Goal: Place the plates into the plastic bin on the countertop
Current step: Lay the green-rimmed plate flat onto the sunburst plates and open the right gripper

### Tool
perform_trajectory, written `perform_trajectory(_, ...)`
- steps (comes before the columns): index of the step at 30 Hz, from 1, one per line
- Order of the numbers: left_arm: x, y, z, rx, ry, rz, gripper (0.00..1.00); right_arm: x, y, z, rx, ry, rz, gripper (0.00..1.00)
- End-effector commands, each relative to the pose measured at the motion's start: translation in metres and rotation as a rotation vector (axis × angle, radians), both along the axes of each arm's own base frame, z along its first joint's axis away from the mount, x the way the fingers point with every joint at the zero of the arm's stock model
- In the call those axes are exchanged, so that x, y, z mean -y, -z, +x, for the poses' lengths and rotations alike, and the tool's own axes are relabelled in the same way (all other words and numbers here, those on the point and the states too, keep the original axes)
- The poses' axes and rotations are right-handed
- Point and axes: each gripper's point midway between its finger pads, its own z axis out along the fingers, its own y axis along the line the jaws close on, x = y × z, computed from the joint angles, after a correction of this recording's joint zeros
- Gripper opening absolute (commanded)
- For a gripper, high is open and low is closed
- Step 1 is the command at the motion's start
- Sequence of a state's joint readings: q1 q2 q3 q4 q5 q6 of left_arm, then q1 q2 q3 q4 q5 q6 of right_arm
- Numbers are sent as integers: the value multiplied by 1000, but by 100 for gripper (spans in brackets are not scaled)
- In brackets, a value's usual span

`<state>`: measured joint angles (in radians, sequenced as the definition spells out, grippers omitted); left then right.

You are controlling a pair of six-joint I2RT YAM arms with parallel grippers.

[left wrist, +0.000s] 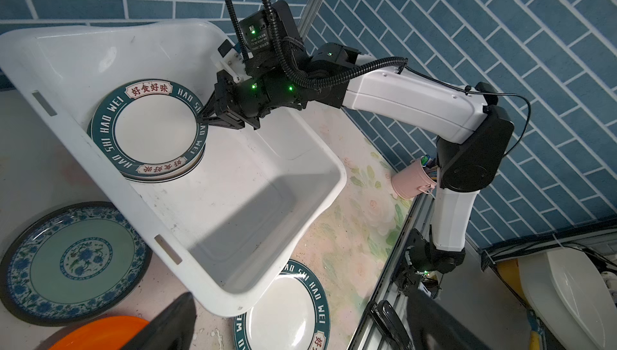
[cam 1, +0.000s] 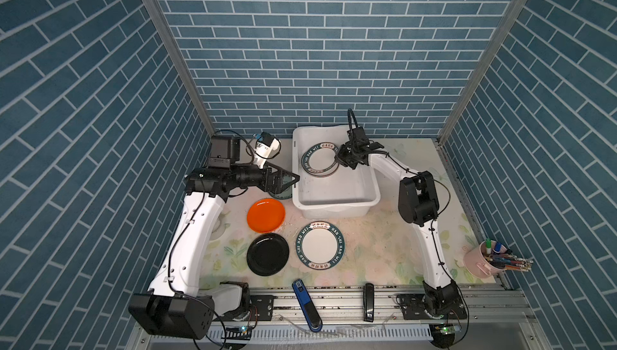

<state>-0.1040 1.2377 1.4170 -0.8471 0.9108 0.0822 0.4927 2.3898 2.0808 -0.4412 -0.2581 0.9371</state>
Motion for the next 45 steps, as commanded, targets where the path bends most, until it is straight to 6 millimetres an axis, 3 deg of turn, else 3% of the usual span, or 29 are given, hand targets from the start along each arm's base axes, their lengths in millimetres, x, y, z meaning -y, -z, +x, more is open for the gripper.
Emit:
perform_trajectory(1, 0, -15, -5, 49, 11, -16, 100, -2, 14, -4, -36, 8, -3, 2)
perform_trajectory(27, 0, -16, -6, 54, 12, -18, 100, 6, 42, -13, -84, 41, -24, 19)
perform_trajectory(45, 0, -16, -5, 52, 12, -18, 100, 8, 35, -9, -77, 46, -24, 27)
